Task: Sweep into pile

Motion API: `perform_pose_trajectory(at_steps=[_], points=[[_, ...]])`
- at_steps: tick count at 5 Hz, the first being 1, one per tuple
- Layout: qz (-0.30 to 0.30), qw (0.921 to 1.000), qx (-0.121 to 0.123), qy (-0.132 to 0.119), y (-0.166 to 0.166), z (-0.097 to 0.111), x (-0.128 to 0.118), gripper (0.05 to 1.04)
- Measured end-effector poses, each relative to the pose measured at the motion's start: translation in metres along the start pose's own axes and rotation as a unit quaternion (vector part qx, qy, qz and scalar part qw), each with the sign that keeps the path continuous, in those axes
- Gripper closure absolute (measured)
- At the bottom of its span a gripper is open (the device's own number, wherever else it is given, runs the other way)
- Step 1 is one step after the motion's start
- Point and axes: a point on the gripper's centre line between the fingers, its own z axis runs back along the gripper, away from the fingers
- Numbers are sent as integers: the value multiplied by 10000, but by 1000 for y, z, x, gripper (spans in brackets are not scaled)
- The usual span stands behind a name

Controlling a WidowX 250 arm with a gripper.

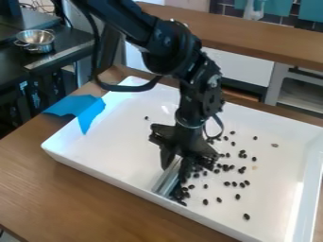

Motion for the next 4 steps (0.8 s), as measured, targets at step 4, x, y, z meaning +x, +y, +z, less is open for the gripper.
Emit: perform_pose_trajectory(at_steps=[4], points=[[-201,9997,-140,4,-69,24,-11,716]])
